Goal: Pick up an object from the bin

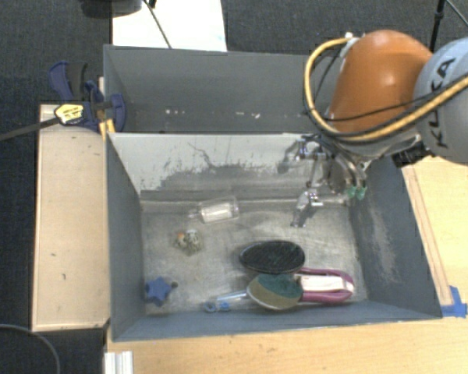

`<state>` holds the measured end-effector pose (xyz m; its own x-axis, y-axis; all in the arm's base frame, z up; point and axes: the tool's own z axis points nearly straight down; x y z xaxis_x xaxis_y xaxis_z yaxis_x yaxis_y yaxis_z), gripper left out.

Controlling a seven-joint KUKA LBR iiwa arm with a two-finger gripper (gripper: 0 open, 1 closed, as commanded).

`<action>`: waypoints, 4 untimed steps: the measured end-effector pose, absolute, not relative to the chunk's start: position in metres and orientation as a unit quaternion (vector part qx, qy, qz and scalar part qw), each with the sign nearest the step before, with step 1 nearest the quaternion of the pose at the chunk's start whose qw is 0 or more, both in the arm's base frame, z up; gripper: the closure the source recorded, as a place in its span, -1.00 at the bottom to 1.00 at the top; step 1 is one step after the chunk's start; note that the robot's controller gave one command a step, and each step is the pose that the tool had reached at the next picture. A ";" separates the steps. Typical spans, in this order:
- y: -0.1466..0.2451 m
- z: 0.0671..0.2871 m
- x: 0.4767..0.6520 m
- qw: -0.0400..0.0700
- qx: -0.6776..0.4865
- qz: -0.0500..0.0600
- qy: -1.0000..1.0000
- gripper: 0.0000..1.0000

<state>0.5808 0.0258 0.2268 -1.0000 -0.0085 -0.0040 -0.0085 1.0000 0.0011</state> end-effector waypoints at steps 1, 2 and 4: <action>0.029 0.128 0.524 -0.004 -0.053 0.000 0.999 -1.00; 0.022 0.073 0.526 0.009 -0.086 0.000 0.996 -1.00; -0.013 0.216 0.539 0.005 -0.123 -0.001 0.992 1.00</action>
Offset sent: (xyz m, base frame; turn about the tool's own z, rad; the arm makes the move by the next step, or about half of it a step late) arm -0.0541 0.0027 -0.0945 -0.0981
